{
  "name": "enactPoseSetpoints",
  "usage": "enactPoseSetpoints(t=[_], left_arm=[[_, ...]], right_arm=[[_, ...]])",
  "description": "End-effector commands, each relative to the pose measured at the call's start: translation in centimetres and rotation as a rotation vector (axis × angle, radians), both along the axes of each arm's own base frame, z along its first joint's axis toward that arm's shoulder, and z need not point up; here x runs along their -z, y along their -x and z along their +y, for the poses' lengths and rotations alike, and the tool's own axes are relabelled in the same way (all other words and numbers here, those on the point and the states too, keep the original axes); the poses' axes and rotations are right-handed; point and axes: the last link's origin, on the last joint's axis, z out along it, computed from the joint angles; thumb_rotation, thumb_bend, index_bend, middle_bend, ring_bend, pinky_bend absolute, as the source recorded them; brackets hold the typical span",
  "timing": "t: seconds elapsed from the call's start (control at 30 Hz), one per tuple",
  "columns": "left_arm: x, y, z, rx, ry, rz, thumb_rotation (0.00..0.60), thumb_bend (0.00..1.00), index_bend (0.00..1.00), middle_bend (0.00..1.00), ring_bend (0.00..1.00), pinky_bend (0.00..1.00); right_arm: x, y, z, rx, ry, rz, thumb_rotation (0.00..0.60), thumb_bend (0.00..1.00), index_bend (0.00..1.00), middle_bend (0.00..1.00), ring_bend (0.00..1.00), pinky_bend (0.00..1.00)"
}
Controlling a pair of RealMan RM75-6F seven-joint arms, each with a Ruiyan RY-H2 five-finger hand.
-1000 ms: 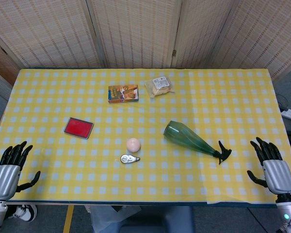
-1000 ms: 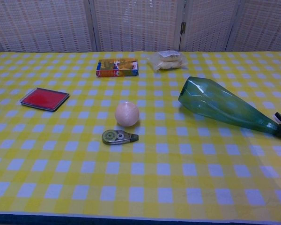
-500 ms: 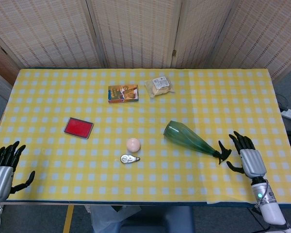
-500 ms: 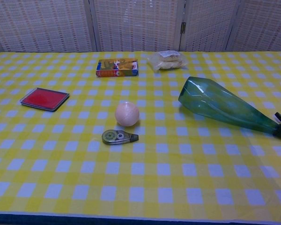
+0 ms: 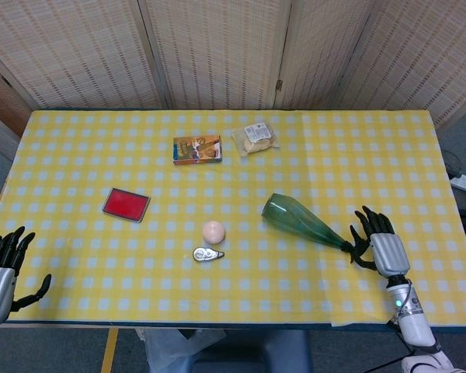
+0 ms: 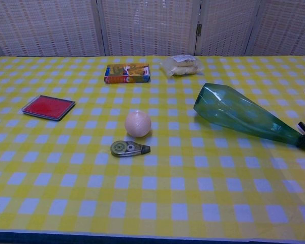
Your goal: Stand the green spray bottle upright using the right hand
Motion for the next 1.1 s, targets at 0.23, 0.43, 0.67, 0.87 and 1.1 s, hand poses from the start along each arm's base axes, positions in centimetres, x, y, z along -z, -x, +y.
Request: enactPoseSetpoints(t=[0.23, 0.43, 0.67, 0.87, 1.1], left_arm=[[-0.1, 0.0, 0.0, -0.001, -0.003, -0.003, 0.315, 0.43, 0.01, 0.0, 0.0, 0.0], [-0.3, 0.2, 0.0, -0.006, -0.01, -0.009, 0.314, 0.43, 0.01, 0.0, 0.0, 0.0], [-0.3, 0.2, 0.0, -0.013, -0.014, -0.005, 0.314, 0.43, 0.01, 0.0, 0.0, 0.0], [-0.1, 0.5, 0.3, -0.029, -0.005, 0.005, 0.315, 0.43, 0.01, 0.0, 0.0, 0.0], [0.3, 0.8, 0.9, -0.055, 0.003, 0.013, 0.314, 0.43, 0.01, 0.0, 0.0, 0.0]], right_arm=[[1.3, -1.3, -1.7, -0.029, -0.048, -0.035, 0.6, 0.32, 0.0, 0.0, 0.0, 0.0], [1.6, -1.3, -2.2, -0.038, -0.064, 0.004, 0.6, 0.32, 0.0, 0.0, 0.0, 0.0], [1.1, -0.4, -3.0, -0.05, -0.056, 0.098, 0.6, 0.32, 0.0, 0.0, 0.0, 0.0], [0.4, 0.5, -5.7, -0.052, -0.026, 0.21, 0.6, 0.32, 0.0, 0.0, 0.0, 0.0], [0.9, -1.5, -11.8, -0.075, 0.007, 0.274, 0.6, 0.32, 0.0, 0.0, 0.0, 0.0]])
